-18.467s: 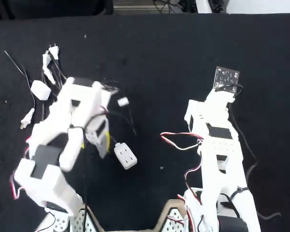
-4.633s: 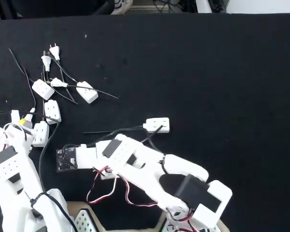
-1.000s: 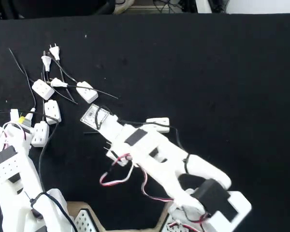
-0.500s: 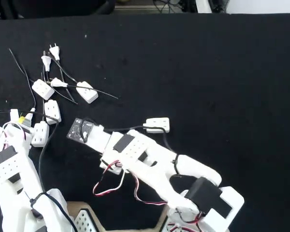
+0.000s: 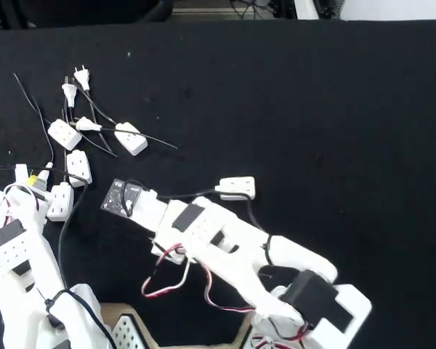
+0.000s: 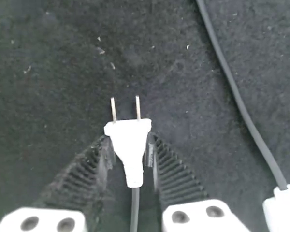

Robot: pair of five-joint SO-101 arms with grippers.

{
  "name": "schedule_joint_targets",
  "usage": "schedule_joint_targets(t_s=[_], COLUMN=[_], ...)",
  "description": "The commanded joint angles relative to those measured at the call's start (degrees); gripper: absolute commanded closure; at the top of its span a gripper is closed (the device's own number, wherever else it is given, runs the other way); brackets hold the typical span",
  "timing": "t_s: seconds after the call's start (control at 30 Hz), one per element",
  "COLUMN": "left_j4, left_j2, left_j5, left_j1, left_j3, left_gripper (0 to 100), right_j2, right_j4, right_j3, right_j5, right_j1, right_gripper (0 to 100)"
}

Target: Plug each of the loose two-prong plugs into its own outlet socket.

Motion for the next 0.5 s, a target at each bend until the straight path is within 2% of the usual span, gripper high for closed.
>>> schedule_joint_targets(t_s=[0.0,0.13,0.47], left_j4=[-1.05,-1.05,-1.05], left_j2=[-0.18,-0.18,-0.26], left_j5=[0.26,0.26,0.26], left_j1=[-0.40,-0.40,-0.40], left_j3=[-0.31,-0.31,-0.31], left_gripper=[77,77,77], right_j2=[-4.97,-6.11,-5.58], right_j4=[0.44,0.44,-3.52], right_j3=[1.19,1.63,1.71], right_j5=[0.62,0.44,-1.85], right_j1=[-0.97,-0.79,3.34], right_gripper=[88.7,78.0,84.5])
